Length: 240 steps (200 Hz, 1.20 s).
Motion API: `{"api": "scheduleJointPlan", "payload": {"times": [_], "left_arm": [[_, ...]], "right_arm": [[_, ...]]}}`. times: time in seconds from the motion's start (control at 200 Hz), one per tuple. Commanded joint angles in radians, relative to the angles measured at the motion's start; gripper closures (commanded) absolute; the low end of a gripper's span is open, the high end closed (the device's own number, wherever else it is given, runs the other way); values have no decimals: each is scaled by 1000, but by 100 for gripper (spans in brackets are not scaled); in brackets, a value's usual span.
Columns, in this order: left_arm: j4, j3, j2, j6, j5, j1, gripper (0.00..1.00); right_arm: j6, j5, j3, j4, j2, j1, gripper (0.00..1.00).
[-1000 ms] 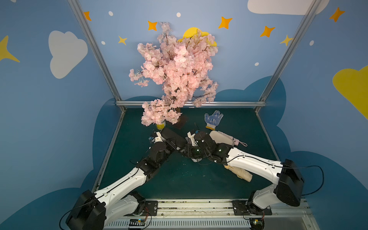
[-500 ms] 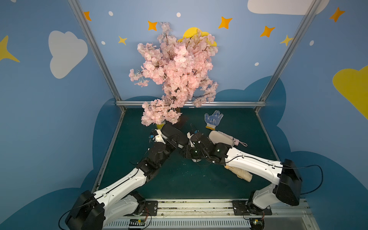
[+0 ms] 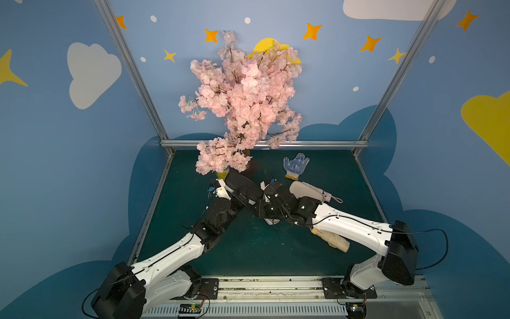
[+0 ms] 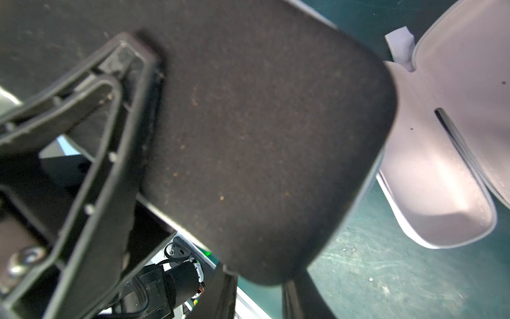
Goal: Put umbrellas into zippered umbrella sleeves
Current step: Zip the zipper on the umbrella sleeve.
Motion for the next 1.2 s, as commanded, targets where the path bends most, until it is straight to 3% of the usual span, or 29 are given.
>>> {"api": "scheduleJointPlan", "payload": {"times": [0.0,0.165,0.22,0.781,0.906,1.196], "left_arm": [[88,41,6,18,6,-24,97],[115,27,18,31,-36,-53,97],[116,20,11,42,-55,-54,97],[112,5,13,121,-36,-57,97],[124,-12,19,144,-34,-57,97],[87,-11,-27,163,-55,-39,97]], "right_arm": [[32,17,23,31,6,-7,76],[138,28,-2,68,-9,-24,76],[164,29,-31,115,-23,-27,70],[140,1,-37,145,-17,-29,90],[135,-2,-44,147,-23,-30,100],[147,-5,-133,113,-66,-54,100]]}}
